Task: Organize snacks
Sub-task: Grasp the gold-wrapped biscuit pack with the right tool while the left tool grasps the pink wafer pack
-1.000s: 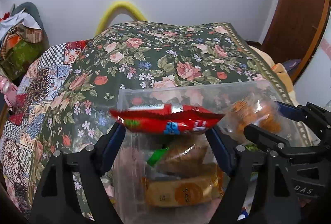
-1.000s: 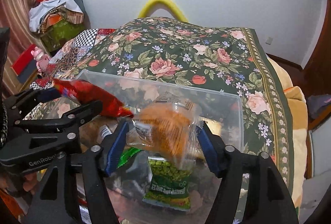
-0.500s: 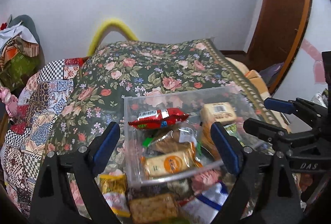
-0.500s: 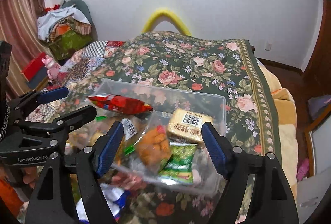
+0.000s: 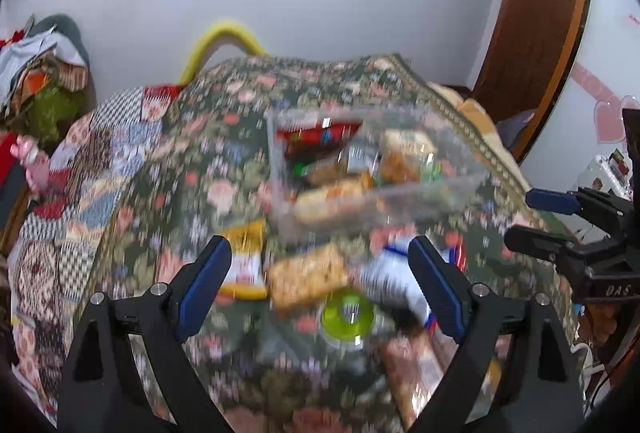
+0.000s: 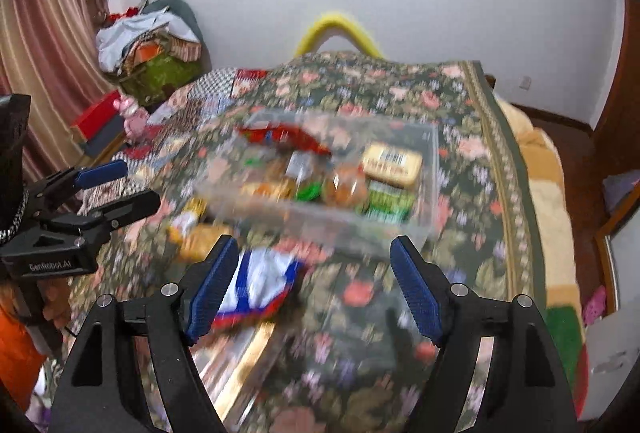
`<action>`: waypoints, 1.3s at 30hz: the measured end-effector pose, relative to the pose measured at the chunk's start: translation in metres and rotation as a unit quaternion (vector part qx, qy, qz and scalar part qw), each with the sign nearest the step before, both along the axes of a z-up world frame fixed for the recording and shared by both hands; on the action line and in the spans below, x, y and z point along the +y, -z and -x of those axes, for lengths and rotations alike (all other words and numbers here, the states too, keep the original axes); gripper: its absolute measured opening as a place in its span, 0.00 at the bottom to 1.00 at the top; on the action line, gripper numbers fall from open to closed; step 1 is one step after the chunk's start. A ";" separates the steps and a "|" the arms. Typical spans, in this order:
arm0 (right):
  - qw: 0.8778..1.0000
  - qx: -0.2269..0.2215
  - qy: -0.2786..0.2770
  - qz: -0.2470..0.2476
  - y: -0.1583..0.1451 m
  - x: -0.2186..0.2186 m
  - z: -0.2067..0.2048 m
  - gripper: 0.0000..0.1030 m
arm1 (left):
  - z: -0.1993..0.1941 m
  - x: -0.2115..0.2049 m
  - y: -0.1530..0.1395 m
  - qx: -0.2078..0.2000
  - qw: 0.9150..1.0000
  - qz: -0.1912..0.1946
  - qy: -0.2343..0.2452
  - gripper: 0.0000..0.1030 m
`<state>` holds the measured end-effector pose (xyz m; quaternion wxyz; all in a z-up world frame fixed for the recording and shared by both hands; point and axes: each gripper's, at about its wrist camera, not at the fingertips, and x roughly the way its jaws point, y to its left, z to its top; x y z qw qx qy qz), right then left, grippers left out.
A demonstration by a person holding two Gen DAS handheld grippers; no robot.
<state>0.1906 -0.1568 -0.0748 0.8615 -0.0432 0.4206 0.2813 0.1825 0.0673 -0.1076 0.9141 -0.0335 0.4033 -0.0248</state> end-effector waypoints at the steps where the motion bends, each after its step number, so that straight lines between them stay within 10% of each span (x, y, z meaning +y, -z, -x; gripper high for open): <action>1: 1.000 0.012 -0.006 -0.001 0.007 0.002 0.006 0.74 | 0.007 0.001 0.005 0.005 1.000 0.001 -0.004 0.88; 17: 0.993 0.113 -0.037 0.023 0.084 0.017 0.037 0.71 | 0.057 -0.024 0.059 0.069 0.997 0.025 0.019 0.88; 27: 0.994 0.103 -0.026 0.020 0.078 0.003 0.035 0.42 | 0.052 -0.062 0.079 0.094 0.993 0.038 0.059 0.86; 39: 0.994 0.104 -0.039 0.010 0.084 0.008 0.033 0.33 | 0.049 -0.070 0.097 0.089 0.994 0.032 0.050 0.46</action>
